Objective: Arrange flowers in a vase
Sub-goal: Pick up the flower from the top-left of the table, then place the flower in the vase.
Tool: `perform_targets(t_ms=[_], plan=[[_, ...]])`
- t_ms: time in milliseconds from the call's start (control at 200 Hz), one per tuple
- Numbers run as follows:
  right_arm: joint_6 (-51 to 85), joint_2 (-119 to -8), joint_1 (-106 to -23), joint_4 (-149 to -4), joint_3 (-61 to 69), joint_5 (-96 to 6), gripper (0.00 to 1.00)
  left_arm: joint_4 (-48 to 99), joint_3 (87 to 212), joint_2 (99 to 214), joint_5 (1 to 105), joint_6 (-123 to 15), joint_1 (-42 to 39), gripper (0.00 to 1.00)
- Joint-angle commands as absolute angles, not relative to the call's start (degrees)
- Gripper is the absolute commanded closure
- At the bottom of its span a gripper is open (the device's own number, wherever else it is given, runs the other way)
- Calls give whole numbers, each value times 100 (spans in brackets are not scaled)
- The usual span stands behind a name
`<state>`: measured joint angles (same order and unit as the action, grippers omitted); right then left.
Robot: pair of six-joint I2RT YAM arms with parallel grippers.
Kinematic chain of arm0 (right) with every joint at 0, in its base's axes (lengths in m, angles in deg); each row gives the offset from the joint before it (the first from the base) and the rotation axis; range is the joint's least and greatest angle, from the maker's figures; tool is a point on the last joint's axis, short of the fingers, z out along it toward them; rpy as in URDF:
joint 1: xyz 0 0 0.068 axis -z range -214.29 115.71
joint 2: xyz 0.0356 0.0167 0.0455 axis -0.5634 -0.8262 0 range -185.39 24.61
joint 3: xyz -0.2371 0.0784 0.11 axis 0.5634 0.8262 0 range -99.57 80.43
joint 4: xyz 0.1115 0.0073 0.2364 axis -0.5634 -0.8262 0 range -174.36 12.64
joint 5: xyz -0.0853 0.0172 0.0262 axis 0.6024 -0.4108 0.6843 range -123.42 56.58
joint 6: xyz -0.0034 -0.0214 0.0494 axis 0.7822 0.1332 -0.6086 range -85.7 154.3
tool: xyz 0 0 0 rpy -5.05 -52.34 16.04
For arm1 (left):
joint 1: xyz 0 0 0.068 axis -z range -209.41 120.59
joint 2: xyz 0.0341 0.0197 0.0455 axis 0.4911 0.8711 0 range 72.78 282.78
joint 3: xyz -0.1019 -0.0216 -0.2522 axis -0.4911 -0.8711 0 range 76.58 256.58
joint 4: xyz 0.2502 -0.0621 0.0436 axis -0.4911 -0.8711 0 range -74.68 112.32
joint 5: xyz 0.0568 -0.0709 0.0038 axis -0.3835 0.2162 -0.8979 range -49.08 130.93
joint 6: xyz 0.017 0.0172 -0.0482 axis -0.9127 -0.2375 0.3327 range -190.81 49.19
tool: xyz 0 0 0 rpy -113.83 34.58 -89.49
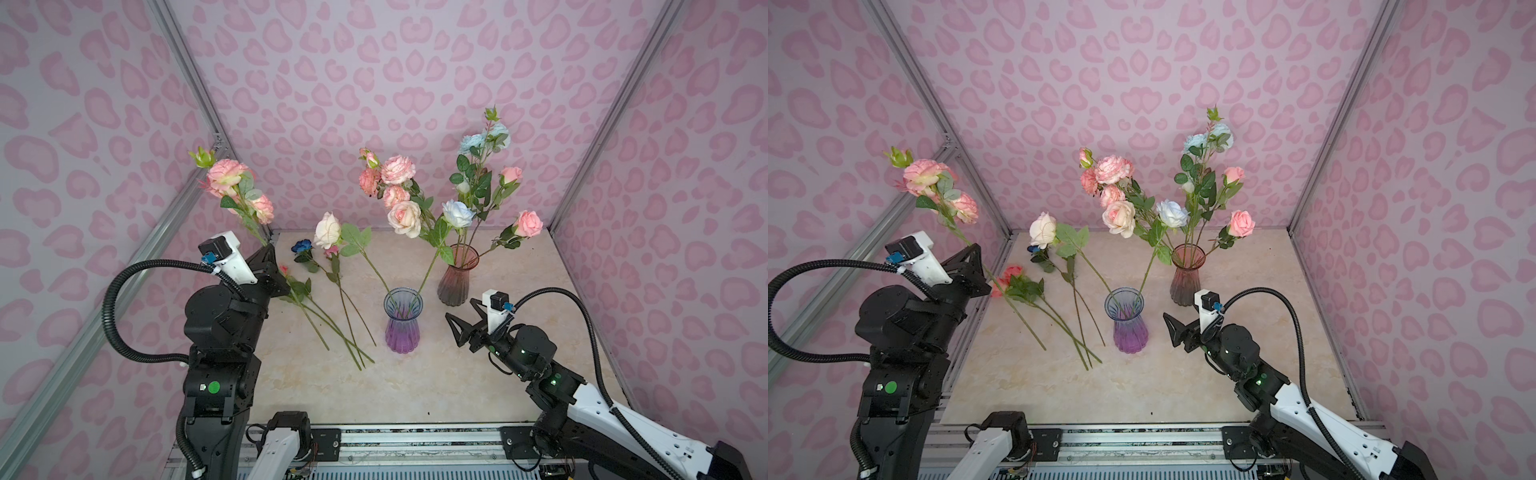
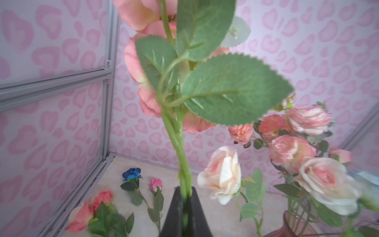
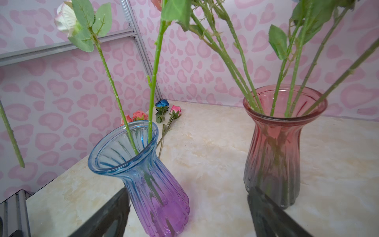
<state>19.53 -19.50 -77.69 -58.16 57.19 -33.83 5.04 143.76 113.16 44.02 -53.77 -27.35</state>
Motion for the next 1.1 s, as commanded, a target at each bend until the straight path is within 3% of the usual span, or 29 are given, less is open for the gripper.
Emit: perform_targets(t_ms=[0,110,240,540,735,1100], plan=[[2054,-2127,-7789,-5679,5591,-3676,10,1499,14498,11235,5596,-5393,-2610,97],[2059,-2272,-7789,-5682,5510,-3644,10,2368,14618,11241,5963,-5048,-2281,97],[2013,-2405,-7793,-5593,5523,-3585,10,3495,14425,11461,5768,-5009,-1334,97],[1949,-2318,-7788,-5655,5647,-3330,10,5177,14112,12639,4419,-7311,1615,97],[1962,-2125,-7789,-5724,5736,-3247,10,5287,14363,13134,4331,-7547,1750,97],[1935,-1886,-7789,-5755,5938,-3175,10,5308,13263,13573,3714,-7636,1824,97]])
